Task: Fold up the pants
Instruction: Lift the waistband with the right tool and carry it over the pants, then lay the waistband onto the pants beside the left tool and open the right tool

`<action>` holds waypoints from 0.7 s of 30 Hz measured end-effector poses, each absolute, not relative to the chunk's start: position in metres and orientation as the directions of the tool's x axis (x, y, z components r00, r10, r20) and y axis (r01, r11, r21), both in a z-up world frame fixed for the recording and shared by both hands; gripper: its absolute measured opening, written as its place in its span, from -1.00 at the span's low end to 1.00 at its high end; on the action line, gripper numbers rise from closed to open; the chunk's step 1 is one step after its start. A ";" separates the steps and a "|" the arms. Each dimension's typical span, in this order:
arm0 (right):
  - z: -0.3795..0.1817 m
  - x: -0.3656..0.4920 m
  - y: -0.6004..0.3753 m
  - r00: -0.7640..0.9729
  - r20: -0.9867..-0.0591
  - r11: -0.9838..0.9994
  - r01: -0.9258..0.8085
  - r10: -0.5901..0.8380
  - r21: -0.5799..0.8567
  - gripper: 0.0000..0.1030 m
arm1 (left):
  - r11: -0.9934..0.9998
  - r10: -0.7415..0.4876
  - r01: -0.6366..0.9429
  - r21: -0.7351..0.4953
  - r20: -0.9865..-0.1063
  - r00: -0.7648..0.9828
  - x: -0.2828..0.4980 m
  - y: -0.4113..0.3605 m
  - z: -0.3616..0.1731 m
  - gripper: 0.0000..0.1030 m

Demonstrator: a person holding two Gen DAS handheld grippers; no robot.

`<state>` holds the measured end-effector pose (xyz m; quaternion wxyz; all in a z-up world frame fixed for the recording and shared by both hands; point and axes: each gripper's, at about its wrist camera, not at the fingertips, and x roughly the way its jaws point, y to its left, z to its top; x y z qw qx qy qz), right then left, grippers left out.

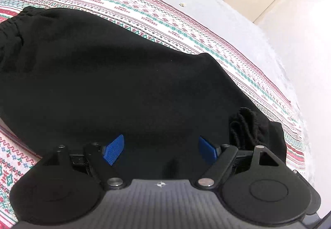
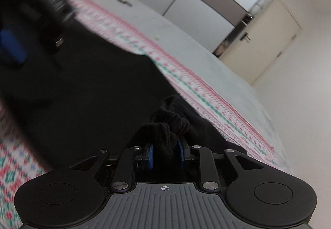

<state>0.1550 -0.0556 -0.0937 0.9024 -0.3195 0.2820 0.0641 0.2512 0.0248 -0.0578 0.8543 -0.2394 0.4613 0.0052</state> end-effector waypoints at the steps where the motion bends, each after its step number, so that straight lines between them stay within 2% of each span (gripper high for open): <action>1: -0.093 0.155 -0.057 0.825 -0.562 0.779 -0.314 -0.059 -0.543 -0.49 | 0.887 -0.215 -0.224 -0.404 -0.790 0.574 0.249 0.025 -0.058 0.93; 5: -0.093 0.152 -0.066 0.810 -0.586 0.743 -0.388 -0.007 -0.546 -0.28 | 0.888 -0.228 -0.211 -0.409 -0.788 0.571 0.248 0.029 -0.058 0.93; 8: -0.098 0.145 -0.069 0.834 -0.551 0.711 -0.382 -0.010 -0.591 0.10 | 0.888 -0.232 -0.209 -0.411 -0.790 0.568 0.248 0.029 -0.057 0.93; 9: -0.100 0.144 -0.068 0.843 -0.538 0.690 -0.385 -0.007 -0.613 0.13 | 0.888 -0.232 -0.208 -0.409 -0.791 0.566 0.248 0.028 -0.057 0.93; 17: -0.121 0.137 -0.063 0.863 -0.503 0.580 -0.437 0.052 -0.688 0.14 | 0.886 -0.244 -0.202 -0.418 -0.790 0.563 0.250 0.028 -0.054 0.93; 20: -0.116 0.146 -0.063 0.849 -0.524 0.618 -0.448 0.068 -0.646 0.12 | 0.886 -0.244 -0.204 -0.417 -0.792 0.560 0.252 0.028 -0.055 0.93; 21: -0.113 0.150 -0.064 0.841 -0.536 0.644 -0.452 0.076 -0.617 0.03 | 0.886 -0.245 -0.204 -0.416 -0.794 0.557 0.252 0.028 -0.056 0.93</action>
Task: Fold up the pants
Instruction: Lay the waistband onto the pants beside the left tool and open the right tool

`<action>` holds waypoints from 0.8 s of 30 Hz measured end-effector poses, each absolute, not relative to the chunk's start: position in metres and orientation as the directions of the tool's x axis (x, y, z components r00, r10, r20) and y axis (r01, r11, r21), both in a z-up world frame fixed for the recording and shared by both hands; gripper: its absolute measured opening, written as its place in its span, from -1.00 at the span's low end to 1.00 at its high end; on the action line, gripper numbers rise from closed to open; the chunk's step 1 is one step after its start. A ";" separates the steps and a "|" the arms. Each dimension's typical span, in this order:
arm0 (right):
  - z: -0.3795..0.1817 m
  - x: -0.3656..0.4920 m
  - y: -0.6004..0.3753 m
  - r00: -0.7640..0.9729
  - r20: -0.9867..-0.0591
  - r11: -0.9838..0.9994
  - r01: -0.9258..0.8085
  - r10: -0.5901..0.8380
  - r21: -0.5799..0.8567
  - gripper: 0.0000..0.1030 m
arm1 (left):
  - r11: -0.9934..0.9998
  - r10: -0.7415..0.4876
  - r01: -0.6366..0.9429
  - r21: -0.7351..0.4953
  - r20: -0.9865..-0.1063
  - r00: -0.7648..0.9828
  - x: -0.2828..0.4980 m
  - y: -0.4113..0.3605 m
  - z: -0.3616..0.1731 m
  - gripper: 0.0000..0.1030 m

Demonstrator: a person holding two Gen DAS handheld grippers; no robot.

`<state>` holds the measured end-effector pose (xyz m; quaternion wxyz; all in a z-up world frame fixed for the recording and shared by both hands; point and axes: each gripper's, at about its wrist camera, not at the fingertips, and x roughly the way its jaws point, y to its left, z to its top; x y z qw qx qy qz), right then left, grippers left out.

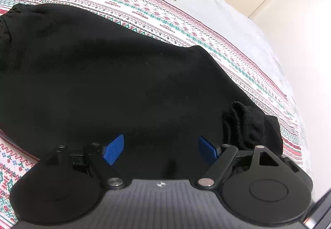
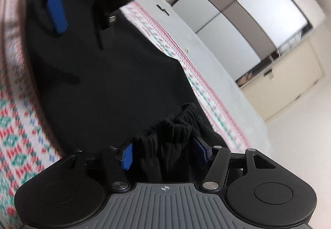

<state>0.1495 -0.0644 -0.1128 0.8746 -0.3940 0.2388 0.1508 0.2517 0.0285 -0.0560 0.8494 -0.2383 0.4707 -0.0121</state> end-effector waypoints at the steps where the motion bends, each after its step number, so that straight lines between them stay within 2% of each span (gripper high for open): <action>1: -0.110 0.155 -0.067 0.826 -0.556 0.675 -0.461 0.089 -0.576 -0.06 | 0.887 -0.246 -0.203 -0.415 -0.797 0.551 0.252 0.028 -0.056 0.93; 2: -0.106 0.160 -0.069 0.808 -0.580 0.706 -0.471 0.106 -0.528 -0.45 | 0.889 -0.249 -0.202 -0.412 -0.803 0.541 0.253 0.028 -0.057 0.93; 4: -0.097 0.167 -0.072 0.775 -0.618 0.758 -0.481 0.132 -0.441 -0.45 | 0.891 -0.257 -0.199 -0.408 -0.815 0.519 0.255 0.026 -0.061 0.93; 9: -0.076 0.164 -0.073 0.804 -0.582 0.812 -0.420 0.125 -0.406 -0.49 | 0.889 -0.256 -0.204 -0.410 -0.815 0.520 0.258 0.026 -0.061 0.93; 15: -0.045 0.156 -0.074 0.887 -0.450 0.900 -0.279 0.108 -0.334 -0.50 | 0.879 -0.265 -0.214 -0.425 -0.811 0.522 0.255 0.030 -0.064 0.93; 19: -0.036 0.150 -0.056 0.924 -0.350 0.909 -0.272 0.154 -0.316 -0.49 | 0.864 -0.277 -0.229 -0.449 -0.803 0.528 0.251 0.042 -0.064 0.93; 24: -0.067 0.150 -0.025 0.893 -0.429 0.866 -0.319 0.138 -0.385 -0.49 | 0.847 -0.278 -0.255 -0.466 -0.797 0.536 0.249 0.054 -0.063 0.93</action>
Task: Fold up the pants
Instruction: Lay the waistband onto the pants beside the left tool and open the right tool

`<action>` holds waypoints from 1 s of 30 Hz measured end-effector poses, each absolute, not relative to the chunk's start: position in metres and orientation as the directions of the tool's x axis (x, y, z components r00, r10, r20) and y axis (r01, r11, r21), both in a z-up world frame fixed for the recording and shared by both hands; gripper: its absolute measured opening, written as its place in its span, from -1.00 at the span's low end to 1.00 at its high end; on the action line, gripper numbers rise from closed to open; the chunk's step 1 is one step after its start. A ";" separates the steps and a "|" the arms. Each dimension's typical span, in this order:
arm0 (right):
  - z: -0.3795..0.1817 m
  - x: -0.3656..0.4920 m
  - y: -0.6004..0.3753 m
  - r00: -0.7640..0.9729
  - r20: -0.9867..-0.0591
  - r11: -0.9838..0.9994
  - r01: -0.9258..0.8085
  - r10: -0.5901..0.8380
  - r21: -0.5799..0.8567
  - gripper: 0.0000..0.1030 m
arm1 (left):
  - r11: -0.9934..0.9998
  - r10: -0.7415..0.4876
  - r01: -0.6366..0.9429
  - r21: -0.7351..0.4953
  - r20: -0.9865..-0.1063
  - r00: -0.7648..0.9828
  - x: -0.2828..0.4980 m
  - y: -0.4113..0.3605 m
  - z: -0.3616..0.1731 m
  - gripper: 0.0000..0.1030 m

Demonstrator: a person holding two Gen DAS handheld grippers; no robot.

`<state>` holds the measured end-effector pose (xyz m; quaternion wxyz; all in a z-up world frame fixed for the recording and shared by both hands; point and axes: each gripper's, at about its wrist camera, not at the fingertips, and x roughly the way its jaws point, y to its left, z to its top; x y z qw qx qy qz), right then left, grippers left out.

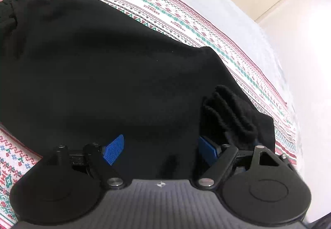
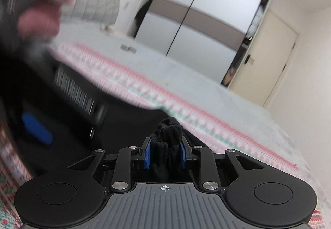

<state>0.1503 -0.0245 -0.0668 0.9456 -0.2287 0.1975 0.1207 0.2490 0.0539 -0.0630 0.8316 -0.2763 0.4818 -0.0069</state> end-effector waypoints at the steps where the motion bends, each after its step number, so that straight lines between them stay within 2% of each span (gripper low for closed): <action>1: -0.073 0.151 -0.019 0.886 -0.443 0.856 -0.330 0.135 -0.398 -0.49 | 0.845 -0.278 -0.256 -0.468 -0.796 0.537 0.249 0.055 -0.063 0.93; 5: -0.082 0.149 -0.006 0.893 -0.437 0.845 -0.314 0.107 -0.434 -0.49 | 0.838 -0.274 -0.266 -0.477 -0.788 0.551 0.250 0.059 -0.059 0.93; 11: -0.069 0.138 -0.021 0.919 -0.378 0.909 -0.250 0.114 -0.332 -0.49 | 0.839 -0.267 -0.266 -0.475 -0.785 0.559 0.249 0.058 -0.056 0.93; 13: -0.075 0.139 -0.019 0.902 -0.414 0.902 -0.275 0.123 -0.332 -0.47 | 0.843 -0.265 -0.261 -0.470 -0.786 0.558 0.249 0.058 -0.056 0.93; 17: -0.101 0.136 0.001 0.798 -0.595 0.814 -0.408 0.097 -0.414 -0.36 | 0.842 -0.270 -0.258 -0.474 -0.784 0.560 0.251 0.059 -0.055 0.93; 19: -0.102 0.124 0.007 0.799 -0.596 0.756 -0.439 0.082 -0.485 -0.30 | 0.842 -0.272 -0.252 -0.476 -0.780 0.564 0.251 0.059 -0.054 0.92; 20: -0.098 0.119 0.007 0.785 -0.611 0.735 -0.474 0.104 -0.484 -0.13 | 0.843 -0.271 -0.249 -0.476 -0.777 0.568 0.250 0.058 -0.053 0.91; 21: -0.091 0.115 0.003 0.762 -0.632 0.728 -0.513 0.142 -0.455 0.08 | 0.846 -0.267 -0.244 -0.474 -0.773 0.576 0.250 0.057 -0.052 0.90; 23: -0.072 0.107 -0.012 0.690 -0.676 0.715 -0.607 0.259 -0.347 0.12 | 0.850 -0.255 -0.237 -0.470 -0.761 0.596 0.248 0.055 -0.048 0.86; 25: -0.054 0.102 -0.032 0.669 -0.667 0.710 -0.641 0.329 -0.292 0.11 | 0.846 -0.273 -0.212 -0.488 -0.740 0.614 0.246 0.049 -0.046 0.83; 28: -0.033 0.110 -0.072 0.721 -0.636 0.807 -0.533 0.276 -0.255 0.07 | 0.850 -0.317 -0.132 -0.510 -0.695 0.645 0.242 0.029 -0.040 0.83; 30: -0.024 0.124 -0.110 0.725 -0.646 0.886 -0.434 0.238 -0.160 0.04 | 0.868 -0.342 -0.046 -0.494 -0.662 0.667 0.240 0.007 -0.036 0.83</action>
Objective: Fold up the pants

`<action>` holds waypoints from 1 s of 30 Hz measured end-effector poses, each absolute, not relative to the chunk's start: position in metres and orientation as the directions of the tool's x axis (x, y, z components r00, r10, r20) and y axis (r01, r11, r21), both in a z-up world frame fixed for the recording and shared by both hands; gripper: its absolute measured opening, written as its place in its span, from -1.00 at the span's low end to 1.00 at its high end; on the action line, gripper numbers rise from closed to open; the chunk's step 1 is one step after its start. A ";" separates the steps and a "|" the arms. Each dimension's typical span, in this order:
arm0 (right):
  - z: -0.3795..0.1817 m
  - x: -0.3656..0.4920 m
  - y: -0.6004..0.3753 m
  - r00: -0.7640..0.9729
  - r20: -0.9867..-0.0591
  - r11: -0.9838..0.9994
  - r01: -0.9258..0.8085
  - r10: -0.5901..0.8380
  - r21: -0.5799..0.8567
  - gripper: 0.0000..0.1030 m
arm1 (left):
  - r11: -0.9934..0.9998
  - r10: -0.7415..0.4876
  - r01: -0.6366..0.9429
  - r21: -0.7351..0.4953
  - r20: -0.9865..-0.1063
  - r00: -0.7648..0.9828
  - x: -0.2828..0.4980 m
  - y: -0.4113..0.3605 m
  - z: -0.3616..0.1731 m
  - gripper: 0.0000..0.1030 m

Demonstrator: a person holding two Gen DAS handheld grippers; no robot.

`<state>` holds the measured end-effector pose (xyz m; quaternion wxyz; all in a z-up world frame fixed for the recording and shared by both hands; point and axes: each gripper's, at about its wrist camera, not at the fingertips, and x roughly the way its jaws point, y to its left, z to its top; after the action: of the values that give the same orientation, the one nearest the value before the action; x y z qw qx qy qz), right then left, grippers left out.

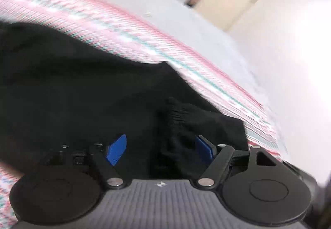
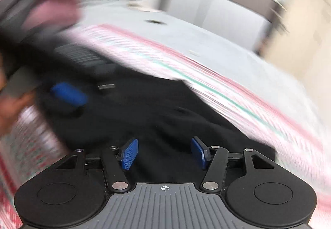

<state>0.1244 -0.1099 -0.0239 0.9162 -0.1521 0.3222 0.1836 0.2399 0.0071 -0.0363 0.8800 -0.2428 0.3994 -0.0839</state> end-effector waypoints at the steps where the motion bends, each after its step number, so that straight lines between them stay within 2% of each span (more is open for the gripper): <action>1: -0.021 0.131 -0.131 0.725 -0.652 0.922 -0.374 0.223 -0.101 -0.04 | 0.878 -0.350 -0.006 -0.478 -0.652 0.672 0.239 -0.004 -0.035 0.83; 2: -0.019 0.138 -0.152 0.720 -0.664 0.950 -0.309 0.204 -0.044 -0.23 | 0.891 -0.352 0.031 -0.453 -0.646 0.677 0.238 -0.015 -0.035 0.83; 3: -0.020 0.141 -0.170 0.711 -0.679 0.968 -0.249 0.186 0.004 -0.33 | 0.908 -0.344 0.063 -0.414 -0.649 0.678 0.238 -0.027 -0.036 0.83; 6: -0.028 0.150 -0.221 0.659 -0.737 0.989 -0.089 0.147 0.117 -0.44 | 0.967 -0.231 0.065 -0.248 -0.736 0.637 0.243 -0.057 -0.052 0.75; 8: -0.037 0.151 -0.243 0.617 -0.777 0.991 -0.035 0.125 0.132 -0.46 | 0.981 -0.171 0.027 -0.191 -0.795 0.581 0.249 -0.063 -0.070 0.61; 12: -0.055 0.153 -0.256 0.516 -0.852 0.996 -0.013 0.084 0.091 -0.54 | 0.979 -0.171 0.009 -0.204 -0.800 0.575 0.249 -0.058 -0.072 0.51; 22: -0.046 0.142 -0.261 0.437 -0.888 0.986 -0.142 0.140 0.085 -0.55 | 0.971 -0.191 -0.008 -0.238 -0.799 0.570 0.250 -0.046 -0.074 0.49; 30: -0.036 0.203 -0.263 0.628 -0.766 0.988 -0.034 0.137 0.149 -0.53 | 0.975 -0.186 0.011 -0.221 -0.795 0.578 0.241 -0.051 -0.074 0.50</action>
<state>0.2026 -0.2631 -0.0355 0.9002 0.0599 0.4288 0.0477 0.2412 -0.0508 -0.0737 0.8829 -0.0963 0.4562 -0.0557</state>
